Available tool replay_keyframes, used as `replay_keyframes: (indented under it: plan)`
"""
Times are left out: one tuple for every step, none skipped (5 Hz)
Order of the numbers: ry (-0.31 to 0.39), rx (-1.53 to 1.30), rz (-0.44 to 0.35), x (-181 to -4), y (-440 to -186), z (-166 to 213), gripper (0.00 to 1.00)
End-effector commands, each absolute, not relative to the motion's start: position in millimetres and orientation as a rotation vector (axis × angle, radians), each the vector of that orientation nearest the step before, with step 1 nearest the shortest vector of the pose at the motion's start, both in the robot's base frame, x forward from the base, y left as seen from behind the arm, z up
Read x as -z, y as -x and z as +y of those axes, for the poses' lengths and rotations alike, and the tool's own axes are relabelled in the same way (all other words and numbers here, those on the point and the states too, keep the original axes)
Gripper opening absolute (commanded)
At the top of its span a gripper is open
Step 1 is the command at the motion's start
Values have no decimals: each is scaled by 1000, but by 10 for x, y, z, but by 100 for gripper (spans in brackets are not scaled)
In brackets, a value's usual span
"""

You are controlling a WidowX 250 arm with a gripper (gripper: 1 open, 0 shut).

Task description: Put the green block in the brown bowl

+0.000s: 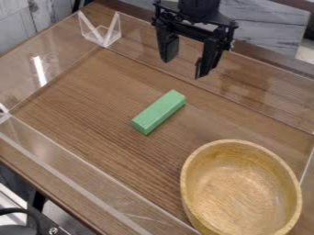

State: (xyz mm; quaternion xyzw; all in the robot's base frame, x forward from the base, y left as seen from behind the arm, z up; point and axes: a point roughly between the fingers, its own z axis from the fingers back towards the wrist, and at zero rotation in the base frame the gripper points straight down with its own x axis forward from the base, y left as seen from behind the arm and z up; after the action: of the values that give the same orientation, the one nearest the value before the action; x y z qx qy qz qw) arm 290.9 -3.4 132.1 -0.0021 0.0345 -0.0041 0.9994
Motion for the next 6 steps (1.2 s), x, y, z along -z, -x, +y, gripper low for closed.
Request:
replay_keyframes:
  plan:
    - [6,9,59,-1214,-2863,71,100]
    - [8,35,51,-923,-2752,257,100]
    - [3,65,17,-739,-2671,396,100]
    - [7,73,3,-647,-2670,414,100]
    - [12,71,-7,-590,-2687,420,100]
    - [17,70,-20,-539,-2701,429,100]
